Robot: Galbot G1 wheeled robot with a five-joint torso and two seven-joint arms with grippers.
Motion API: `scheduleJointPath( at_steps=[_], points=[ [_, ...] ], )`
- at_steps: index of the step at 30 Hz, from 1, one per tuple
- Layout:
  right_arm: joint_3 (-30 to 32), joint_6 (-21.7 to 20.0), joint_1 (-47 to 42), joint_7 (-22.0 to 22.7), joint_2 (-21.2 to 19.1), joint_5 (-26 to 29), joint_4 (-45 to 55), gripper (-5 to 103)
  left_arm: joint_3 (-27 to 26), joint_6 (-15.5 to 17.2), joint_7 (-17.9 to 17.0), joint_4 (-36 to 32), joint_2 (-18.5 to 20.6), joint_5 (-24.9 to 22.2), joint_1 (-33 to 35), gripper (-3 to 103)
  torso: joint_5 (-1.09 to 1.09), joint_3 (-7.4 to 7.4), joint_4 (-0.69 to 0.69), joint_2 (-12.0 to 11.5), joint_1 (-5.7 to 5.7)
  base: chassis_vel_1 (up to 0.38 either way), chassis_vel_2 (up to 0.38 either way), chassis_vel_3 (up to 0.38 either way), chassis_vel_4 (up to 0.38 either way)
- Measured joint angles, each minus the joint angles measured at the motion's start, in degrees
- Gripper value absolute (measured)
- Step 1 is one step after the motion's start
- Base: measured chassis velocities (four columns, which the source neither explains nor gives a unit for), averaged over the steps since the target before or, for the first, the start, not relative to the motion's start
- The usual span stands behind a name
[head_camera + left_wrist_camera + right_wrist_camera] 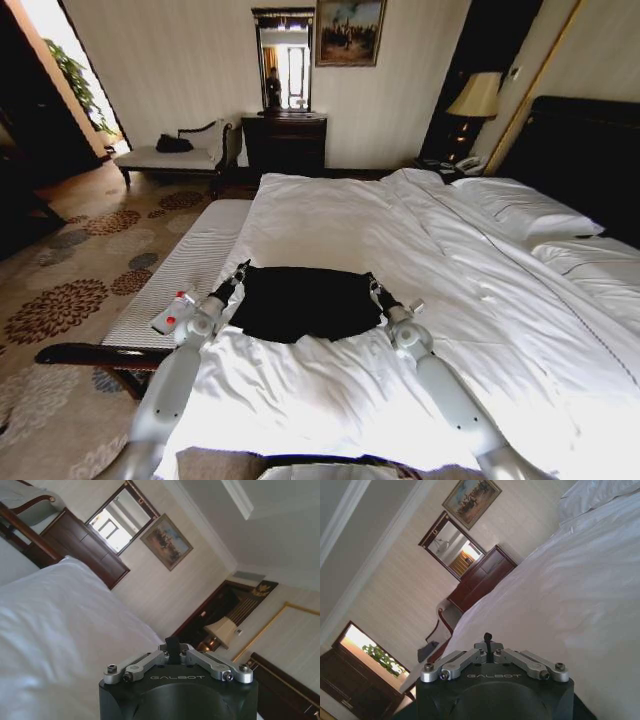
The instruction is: Fold the clothes on the bed.
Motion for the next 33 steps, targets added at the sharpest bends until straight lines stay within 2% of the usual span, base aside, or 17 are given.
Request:
scheduleJointPath(
  at_steps=[4, 8, 18, 24, 33],
  points=[
    [1.3, 1.9, -2.6, -1.0, 1.8, -0.7, 2.5, 1, -0.4, -0.1, -0.2, 0.4, -0.4, 0.9, 1.4, 2, 0.00, 0.01, 0.00, 0.0, 0.02, 0.000, 0.000, 0.000, 0.000],
    [2.0, 1.8, -4.3, -0.2, 2.6, 0.0, 4.8, 1, -1.1, -0.2, -0.1, -0.7, -1.0, 0.8, 2.4, 2, -0.01, 0.00, -0.03, 0.0, 0.02, 0.000, 0.000, 0.000, 0.000],
    [4.8, 2.2, -9.4, 0.4, 4.9, -0.2, 7.9, 1, -3.5, -0.8, 1.6, -1.5, -0.8, 1.3, 5.8, 2, -0.01, 0.01, 0.00, 0.0, 0.02, 0.000, 0.000, 0.000, 0.000],
    [6.8, 3.2, -13.5, -0.7, 6.6, -0.6, 9.8, 1, -4.7, -0.9, 2.5, -2.8, -0.3, 0.5, 7.4, 2, 0.01, 0.00, -0.01, 0.0, 0.01, 0.000, 0.000, 0.000, 0.000],
    [7.9, 5.3, -16.7, -1.9, 7.3, -2.1, 10.5, 1, -4.7, -1.5, 3.0, -2.2, -1.5, 2.9, 9.0, 2, 0.01, 0.01, -0.01, 0.0, 0.02, 0.000, 0.000, 0.000, 0.000]
  ],
)
